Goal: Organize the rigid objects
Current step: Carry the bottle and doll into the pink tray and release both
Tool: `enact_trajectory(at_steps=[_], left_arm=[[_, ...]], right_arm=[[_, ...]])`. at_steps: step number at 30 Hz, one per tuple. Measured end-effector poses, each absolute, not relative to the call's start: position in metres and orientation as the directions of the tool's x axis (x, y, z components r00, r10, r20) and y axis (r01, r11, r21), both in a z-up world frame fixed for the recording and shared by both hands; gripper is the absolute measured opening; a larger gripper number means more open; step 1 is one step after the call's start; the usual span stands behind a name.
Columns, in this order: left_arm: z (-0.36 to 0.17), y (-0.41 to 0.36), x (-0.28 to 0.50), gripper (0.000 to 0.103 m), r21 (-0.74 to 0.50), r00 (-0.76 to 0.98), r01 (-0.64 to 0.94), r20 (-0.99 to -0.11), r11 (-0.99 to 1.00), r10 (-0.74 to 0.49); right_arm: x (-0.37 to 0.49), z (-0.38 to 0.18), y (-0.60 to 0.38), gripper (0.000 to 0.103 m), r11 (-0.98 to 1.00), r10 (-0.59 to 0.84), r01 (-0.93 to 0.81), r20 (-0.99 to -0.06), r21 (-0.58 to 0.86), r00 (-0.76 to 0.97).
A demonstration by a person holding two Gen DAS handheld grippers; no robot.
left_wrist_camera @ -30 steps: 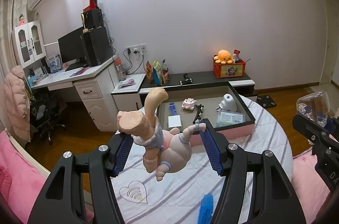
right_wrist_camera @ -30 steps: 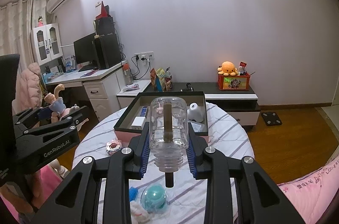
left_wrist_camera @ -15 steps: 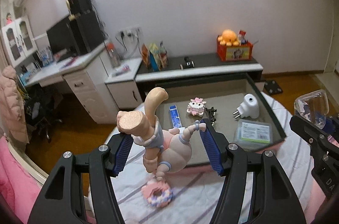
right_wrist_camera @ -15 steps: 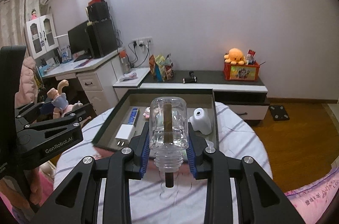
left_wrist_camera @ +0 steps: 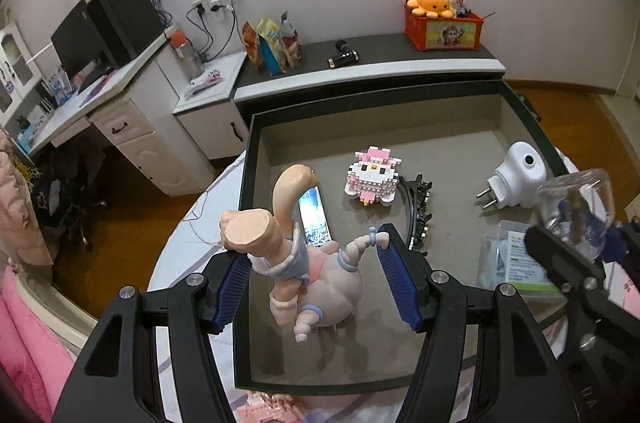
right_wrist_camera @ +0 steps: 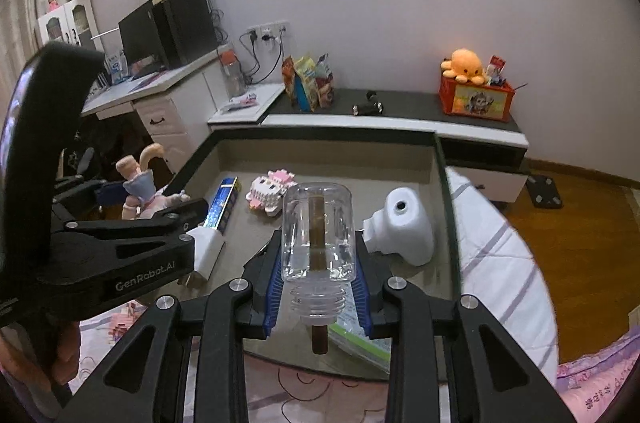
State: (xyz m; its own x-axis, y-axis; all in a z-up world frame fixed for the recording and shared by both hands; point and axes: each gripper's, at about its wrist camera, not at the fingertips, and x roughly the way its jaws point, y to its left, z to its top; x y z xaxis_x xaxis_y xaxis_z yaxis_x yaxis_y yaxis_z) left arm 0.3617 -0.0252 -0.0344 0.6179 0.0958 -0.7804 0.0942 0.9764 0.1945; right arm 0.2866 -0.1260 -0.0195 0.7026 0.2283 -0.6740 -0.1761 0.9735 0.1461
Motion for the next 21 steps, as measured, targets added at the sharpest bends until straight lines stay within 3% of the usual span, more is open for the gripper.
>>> enact_trajectory(at_steps=[5,6,7,9,21], left_arm=[[-0.041,-0.022,0.367,0.067,0.187,0.597,0.085,-0.796,0.979,0.1],[-0.043,-0.021,0.37,0.074,0.184,0.581,0.076,-0.807,0.98,0.107],[-0.045,-0.018,0.371,0.078,0.191,0.579,0.063,-0.806,0.98,0.12],[-0.043,-0.016,0.371,0.091,0.219,0.602,0.041,-0.784,0.975,0.151],[-0.043,-0.01,0.37,0.093,0.202,0.6,0.036,-0.788,0.979,0.14]], right_arm=[[0.291,-0.024,-0.124,0.032,0.978,0.208,-0.164,-0.674,0.128,0.709],[0.292,-0.024,-0.124,0.044,0.98,0.2,-0.16,-0.672,0.122,0.713],[0.293,-0.023,-0.124,0.067,0.982,0.187,-0.152,-0.672,0.112,0.716],[0.291,-0.022,-0.126,0.082,0.988,0.157,-0.12,-0.657,0.102,0.738],[0.298,-0.025,-0.136,0.081,0.988,0.152,-0.096,-0.673,0.12,0.724]])
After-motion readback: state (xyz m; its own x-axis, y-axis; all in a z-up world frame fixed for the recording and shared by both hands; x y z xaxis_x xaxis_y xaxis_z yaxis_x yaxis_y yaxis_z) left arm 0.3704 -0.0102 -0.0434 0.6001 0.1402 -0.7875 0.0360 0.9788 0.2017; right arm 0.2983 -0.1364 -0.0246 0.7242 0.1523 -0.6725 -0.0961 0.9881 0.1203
